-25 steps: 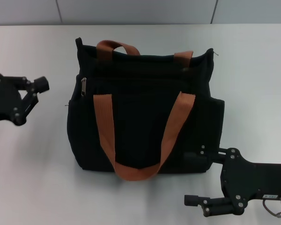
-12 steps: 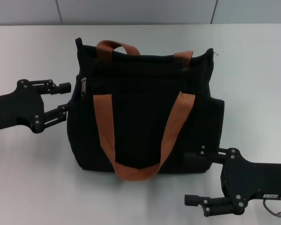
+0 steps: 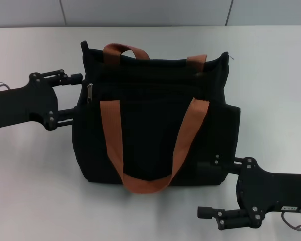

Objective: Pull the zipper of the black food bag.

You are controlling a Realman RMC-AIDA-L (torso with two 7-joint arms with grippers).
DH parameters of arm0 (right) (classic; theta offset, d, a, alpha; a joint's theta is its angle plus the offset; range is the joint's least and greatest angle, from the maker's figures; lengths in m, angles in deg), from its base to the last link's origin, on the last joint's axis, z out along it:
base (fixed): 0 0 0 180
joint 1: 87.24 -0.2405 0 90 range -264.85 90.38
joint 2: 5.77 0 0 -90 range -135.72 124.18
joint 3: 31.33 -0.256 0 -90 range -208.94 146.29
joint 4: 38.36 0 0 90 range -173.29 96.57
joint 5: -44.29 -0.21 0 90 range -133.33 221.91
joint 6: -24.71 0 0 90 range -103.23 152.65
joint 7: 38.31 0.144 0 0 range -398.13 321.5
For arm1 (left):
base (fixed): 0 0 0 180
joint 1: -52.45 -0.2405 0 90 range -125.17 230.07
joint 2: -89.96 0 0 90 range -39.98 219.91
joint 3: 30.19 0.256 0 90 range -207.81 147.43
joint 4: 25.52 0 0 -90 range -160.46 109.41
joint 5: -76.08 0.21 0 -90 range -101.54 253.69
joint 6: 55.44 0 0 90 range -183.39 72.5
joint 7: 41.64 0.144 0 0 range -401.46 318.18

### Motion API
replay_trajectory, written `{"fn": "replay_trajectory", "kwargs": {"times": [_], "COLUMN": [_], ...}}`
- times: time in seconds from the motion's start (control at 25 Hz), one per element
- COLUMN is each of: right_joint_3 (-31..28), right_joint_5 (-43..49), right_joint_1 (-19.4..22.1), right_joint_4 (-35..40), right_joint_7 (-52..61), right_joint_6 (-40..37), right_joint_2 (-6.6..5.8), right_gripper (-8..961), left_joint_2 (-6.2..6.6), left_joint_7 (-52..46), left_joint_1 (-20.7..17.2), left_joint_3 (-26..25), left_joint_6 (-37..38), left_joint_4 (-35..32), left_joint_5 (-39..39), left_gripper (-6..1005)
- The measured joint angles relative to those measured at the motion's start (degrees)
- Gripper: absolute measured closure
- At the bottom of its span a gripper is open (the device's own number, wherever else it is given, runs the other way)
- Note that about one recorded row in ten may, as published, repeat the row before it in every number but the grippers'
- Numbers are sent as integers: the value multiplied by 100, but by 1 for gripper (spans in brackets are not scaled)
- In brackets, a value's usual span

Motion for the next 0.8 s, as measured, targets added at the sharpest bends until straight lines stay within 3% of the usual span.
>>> {"fn": "replay_trajectory", "kwargs": {"times": [0.04, 0.4, 0.8], "right_joint_3": [-2, -9, -15], "right_joint_5": [-3, -12, -14], "right_joint_1": [-6, -58, -55], "right_joint_4": [1, 2, -4], "right_joint_7": [1, 81, 80], "right_joint_6": [0, 23, 22], "right_joint_2": [0, 0, 0], "right_gripper": [129, 128, 129], "left_joint_2": [-17, -88, -108], "left_joint_7": [21, 252, 267], "left_joint_1": [6, -110, -123], "left_joint_3": [0, -274, -346], "left_joint_6": [-5, 15, 231], "left_joint_4": [-26, -205, -219], "left_joint_5": [8, -110, -127], "left_gripper": [286, 443, 850]}}
